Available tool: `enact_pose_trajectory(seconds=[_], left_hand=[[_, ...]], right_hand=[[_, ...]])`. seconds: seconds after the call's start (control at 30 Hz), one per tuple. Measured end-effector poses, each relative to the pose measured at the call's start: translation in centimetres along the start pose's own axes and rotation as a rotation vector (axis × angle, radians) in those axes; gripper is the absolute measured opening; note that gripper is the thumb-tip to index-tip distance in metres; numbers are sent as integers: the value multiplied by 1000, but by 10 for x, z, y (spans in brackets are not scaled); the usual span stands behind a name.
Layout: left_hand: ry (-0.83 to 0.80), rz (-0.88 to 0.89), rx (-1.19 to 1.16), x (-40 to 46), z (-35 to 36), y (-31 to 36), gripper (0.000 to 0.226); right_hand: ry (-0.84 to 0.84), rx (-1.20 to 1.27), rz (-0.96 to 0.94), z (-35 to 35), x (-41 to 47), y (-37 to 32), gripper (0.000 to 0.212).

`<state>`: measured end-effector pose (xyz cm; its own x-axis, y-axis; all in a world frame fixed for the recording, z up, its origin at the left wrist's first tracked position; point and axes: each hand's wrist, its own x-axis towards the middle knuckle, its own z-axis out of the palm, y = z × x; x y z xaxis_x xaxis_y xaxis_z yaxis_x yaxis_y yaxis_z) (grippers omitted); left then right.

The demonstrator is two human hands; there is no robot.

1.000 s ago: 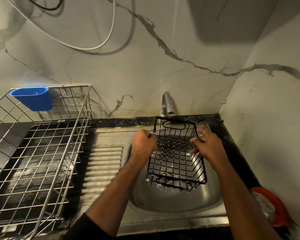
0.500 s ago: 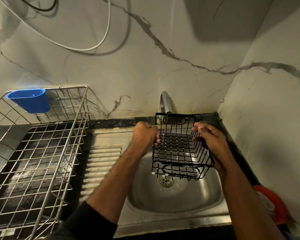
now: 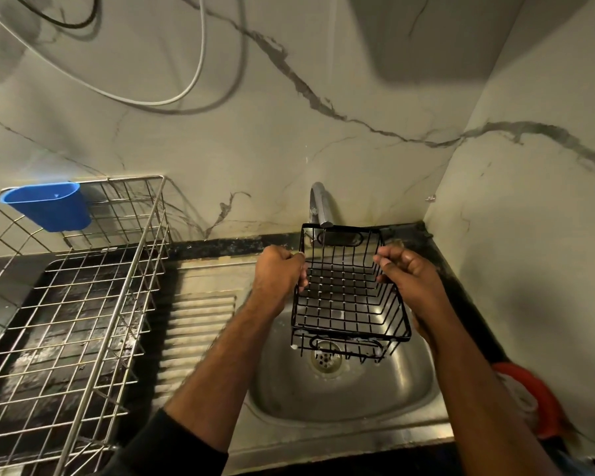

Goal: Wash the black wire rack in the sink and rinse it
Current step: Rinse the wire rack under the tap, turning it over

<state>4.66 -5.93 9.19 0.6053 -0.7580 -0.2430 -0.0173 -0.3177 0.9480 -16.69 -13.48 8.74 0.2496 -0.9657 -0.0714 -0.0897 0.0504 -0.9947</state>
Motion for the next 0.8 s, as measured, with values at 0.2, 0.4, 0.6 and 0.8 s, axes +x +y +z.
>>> enact_pose_trajectory(seconds=[0.2, 0.4, 0.6, 0.8], left_hand=[[10, 13, 28, -2, -4, 3, 21], [21, 26, 43, -4, -4, 0, 21], [36, 24, 36, -7, -2, -4, 23], [28, 32, 30, -12, -2, -5, 23]], right_hand=[[9, -55, -12, 3, 1, 1, 21], [29, -83, -16, 5, 2, 1, 20], [42, -99, -57, 4, 3, 4, 21], [55, -87, -76, 2, 5, 2, 17]])
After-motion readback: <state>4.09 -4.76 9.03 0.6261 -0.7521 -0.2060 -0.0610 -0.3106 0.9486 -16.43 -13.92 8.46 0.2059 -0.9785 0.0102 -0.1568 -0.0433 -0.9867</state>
